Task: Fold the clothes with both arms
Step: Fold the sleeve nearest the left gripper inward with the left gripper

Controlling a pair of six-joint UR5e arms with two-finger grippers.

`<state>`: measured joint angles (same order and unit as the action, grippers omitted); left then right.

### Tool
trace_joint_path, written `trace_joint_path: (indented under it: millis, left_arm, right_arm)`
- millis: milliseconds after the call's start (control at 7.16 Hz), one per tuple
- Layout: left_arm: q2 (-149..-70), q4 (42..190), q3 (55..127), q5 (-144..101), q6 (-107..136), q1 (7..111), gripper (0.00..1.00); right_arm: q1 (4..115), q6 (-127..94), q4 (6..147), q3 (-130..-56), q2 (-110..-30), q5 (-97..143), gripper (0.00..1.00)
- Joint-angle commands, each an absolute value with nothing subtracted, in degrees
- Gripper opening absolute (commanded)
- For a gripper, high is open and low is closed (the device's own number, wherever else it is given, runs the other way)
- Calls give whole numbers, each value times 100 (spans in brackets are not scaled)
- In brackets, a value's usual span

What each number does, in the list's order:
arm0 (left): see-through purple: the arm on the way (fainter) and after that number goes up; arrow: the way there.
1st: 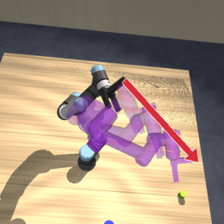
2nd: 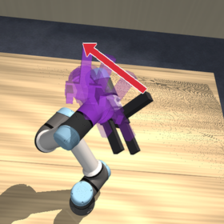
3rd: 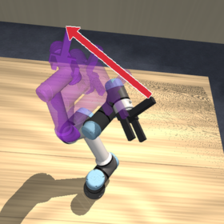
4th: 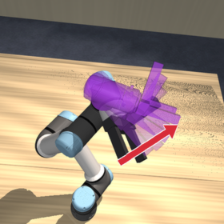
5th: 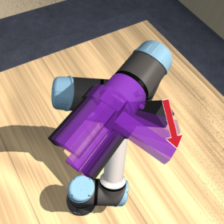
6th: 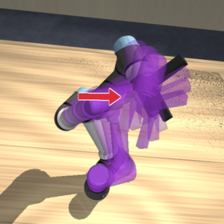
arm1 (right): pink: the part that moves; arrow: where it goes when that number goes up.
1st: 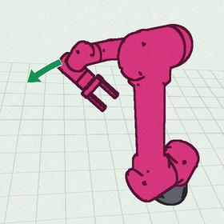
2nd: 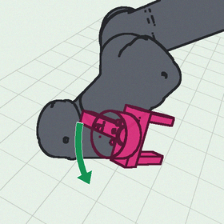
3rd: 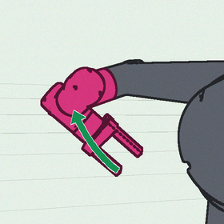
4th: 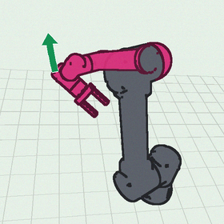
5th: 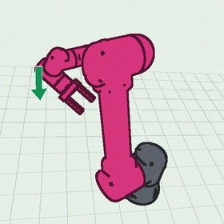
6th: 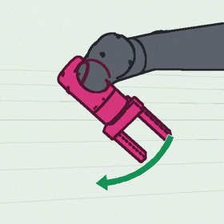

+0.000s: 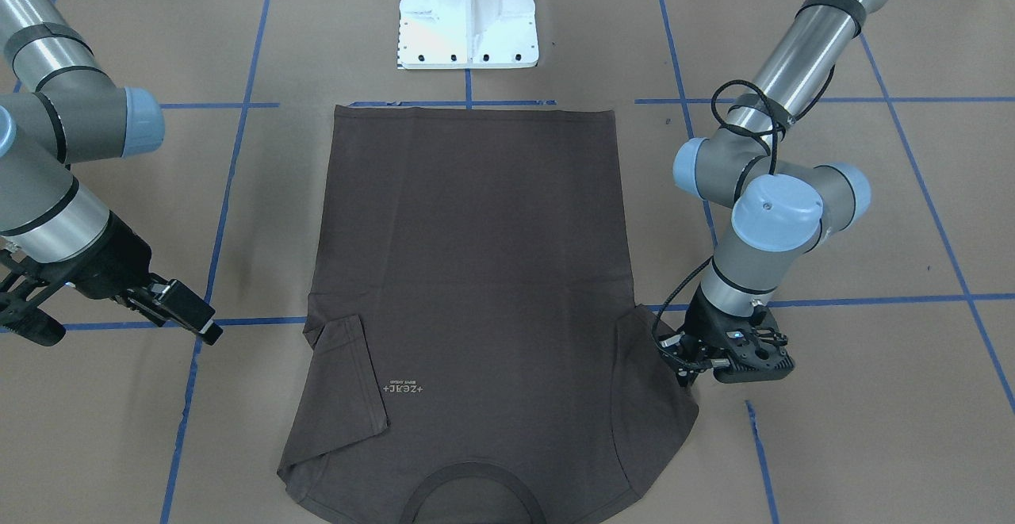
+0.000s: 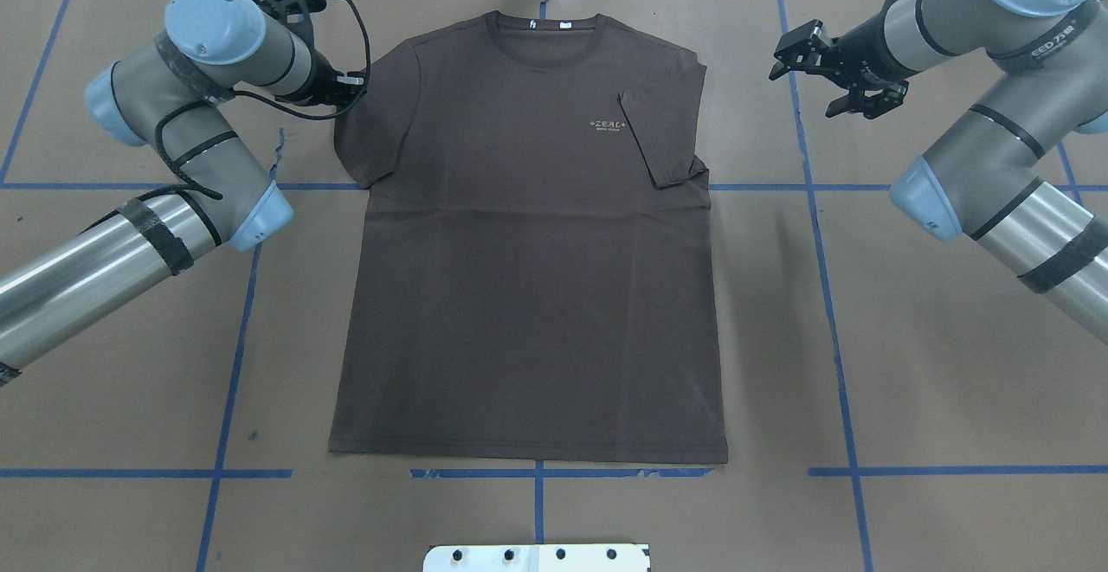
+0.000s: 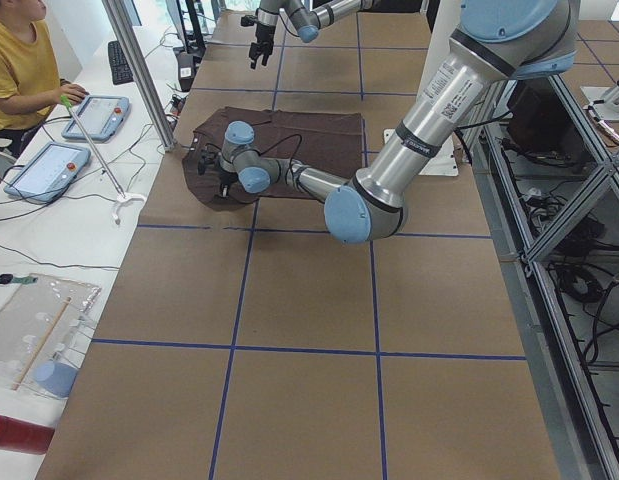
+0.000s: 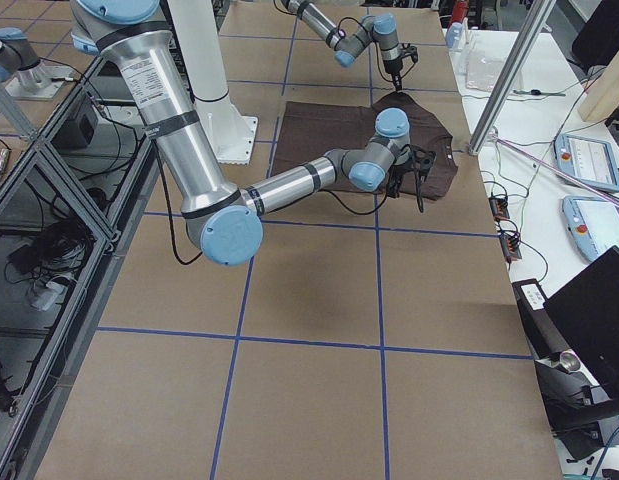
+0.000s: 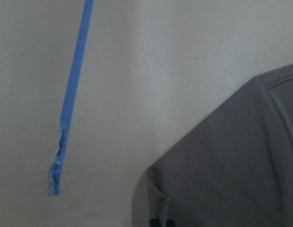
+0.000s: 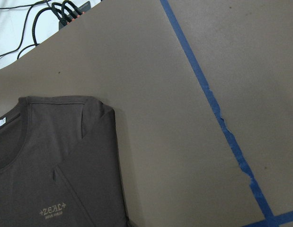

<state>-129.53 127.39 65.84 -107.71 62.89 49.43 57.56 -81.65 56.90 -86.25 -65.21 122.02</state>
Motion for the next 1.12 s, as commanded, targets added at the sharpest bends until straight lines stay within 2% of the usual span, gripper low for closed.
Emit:
trace_joint_path:
  millis: [0, 140, 419, 977]
  left_arm:
    - [-13130, 12647, 6680, -10837, 6853, 4878, 0]
    - [-13200, 12656, 6584, -10820, 7108, 4713, 0]
    - [-13823, 12700, 5900, -10427, 7425, 4589, 0]
    - [-13878, 12744, 5801, -10258, 7585, 4597, 0]
  right_arm:
    - [5722, -8165, 5687, -8622, -6530, 12129, 100]
    - [5669, -8165, 5687, -8622, -6574, 12051, 100]
    - [5485, -8165, 5687, -8605, -6627, 11796, 100]
    - [5432, -8165, 5687, -8604, -6636, 11742, 100]
